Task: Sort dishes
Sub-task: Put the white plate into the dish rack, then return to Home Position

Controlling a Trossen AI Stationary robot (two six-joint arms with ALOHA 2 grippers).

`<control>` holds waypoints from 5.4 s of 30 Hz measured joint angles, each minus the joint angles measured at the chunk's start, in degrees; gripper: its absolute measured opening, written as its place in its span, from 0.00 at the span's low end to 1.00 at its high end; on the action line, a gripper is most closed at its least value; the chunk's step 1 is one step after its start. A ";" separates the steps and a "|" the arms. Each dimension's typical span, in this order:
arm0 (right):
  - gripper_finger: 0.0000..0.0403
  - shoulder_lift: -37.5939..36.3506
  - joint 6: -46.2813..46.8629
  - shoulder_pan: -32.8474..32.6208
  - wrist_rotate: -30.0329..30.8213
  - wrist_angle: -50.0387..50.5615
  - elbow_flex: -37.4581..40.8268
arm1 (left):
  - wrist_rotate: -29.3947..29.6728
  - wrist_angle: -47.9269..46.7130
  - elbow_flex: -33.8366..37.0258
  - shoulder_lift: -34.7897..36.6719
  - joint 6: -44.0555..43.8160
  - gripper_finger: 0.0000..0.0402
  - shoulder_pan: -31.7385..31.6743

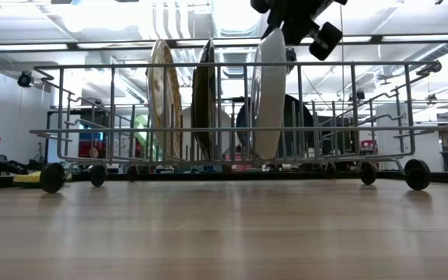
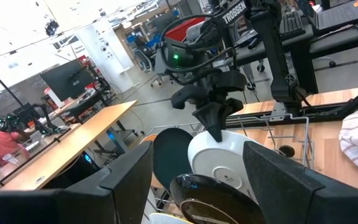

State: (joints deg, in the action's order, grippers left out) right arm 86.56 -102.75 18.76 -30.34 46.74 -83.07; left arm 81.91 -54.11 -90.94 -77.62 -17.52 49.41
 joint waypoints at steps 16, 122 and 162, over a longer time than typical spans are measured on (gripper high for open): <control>0.28 0.07 14.44 0.00 0.02 -1.53 0.00 | 0.00 -0.02 0.00 0.00 -1.03 0.59 0.00; 0.00 -21.14 84.54 -36.45 36.48 -46.22 20.02 | -16.60 19.03 0.76 -11.87 30.66 0.57 2.13; 0.00 -41.92 74.61 -34.98 36.34 -39.98 21.99 | -24.08 34.74 22.28 7.27 36.96 0.00 -1.46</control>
State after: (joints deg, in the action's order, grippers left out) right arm 44.64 -28.15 -16.22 6.00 6.77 -61.08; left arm 57.83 -19.37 -68.66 -70.36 19.44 47.94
